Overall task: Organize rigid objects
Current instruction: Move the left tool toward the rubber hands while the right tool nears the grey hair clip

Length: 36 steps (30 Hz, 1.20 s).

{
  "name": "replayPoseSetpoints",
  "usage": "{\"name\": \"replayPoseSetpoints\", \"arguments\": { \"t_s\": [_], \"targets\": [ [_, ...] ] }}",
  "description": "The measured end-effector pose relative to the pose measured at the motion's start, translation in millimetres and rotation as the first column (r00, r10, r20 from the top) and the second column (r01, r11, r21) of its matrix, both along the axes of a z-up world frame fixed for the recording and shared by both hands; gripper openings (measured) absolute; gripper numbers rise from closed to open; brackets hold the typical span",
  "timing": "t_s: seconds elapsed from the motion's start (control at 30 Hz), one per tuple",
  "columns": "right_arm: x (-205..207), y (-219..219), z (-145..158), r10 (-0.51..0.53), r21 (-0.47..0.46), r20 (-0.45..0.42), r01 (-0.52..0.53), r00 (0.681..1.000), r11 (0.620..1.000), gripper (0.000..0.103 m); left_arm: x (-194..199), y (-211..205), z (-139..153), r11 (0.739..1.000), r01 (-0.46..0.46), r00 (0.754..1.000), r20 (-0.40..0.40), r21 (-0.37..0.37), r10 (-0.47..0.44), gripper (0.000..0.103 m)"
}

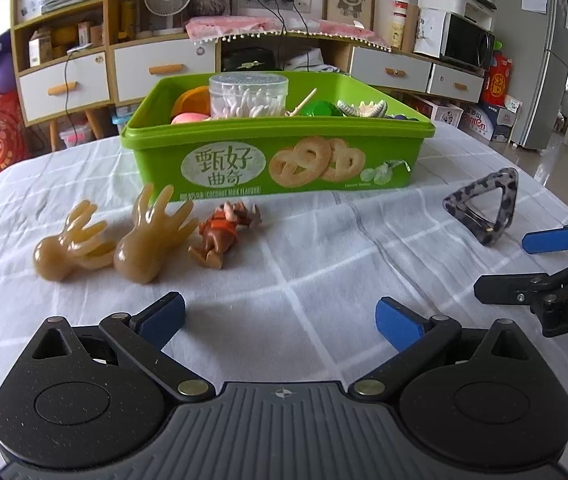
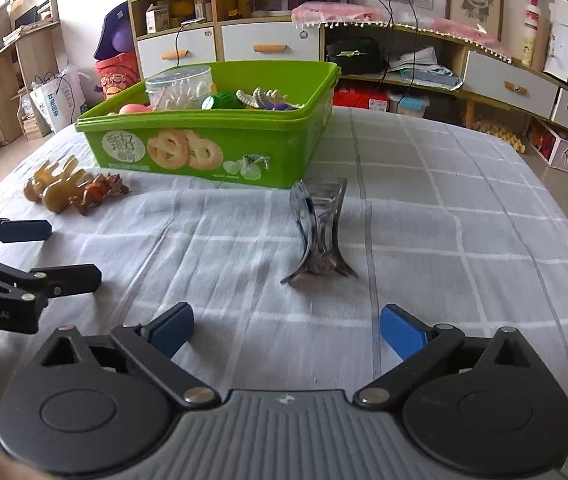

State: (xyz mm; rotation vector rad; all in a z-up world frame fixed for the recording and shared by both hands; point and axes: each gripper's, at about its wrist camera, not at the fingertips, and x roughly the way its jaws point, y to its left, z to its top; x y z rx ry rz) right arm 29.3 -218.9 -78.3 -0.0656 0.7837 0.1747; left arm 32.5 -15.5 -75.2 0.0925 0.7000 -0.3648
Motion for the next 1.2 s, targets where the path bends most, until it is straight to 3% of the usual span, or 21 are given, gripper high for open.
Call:
{"name": "replayPoseSetpoints", "arguments": {
  "t_s": [0.63,0.77,1.03,1.1,1.2],
  "targets": [
    [22.6,4.6,13.7,-0.068,0.036,0.032,0.067,0.997,0.997,0.079,26.7,2.2,4.5,0.998,-0.046,0.999,0.027,-0.034,0.047,0.076],
    [25.9,4.0,13.0,-0.080,0.034,0.028,0.079,0.996,0.996,0.077,30.6,5.0,4.9,0.997,-0.061,0.998,0.027,-0.038,0.062,0.076],
    [30.0,8.8,14.4,-0.076,0.034,0.028,0.075,0.997,0.997,0.070,37.5,6.6,4.9,0.996,-0.069,0.997,0.028,-0.050,0.070,0.076],
    [30.8,9.5,14.3,-0.076,0.033,0.027,0.075,0.997,0.997,0.068,38.0,7.9,5.3,0.996,-0.072,0.997,0.028,-0.055,0.074,0.074],
    [31.1,9.8,14.5,-0.076,0.033,0.027,0.075,0.997,0.997,0.063,37.7,9.9,6.6,0.995,-0.075,0.997,0.031,-0.062,0.077,0.063]
  ]
}}
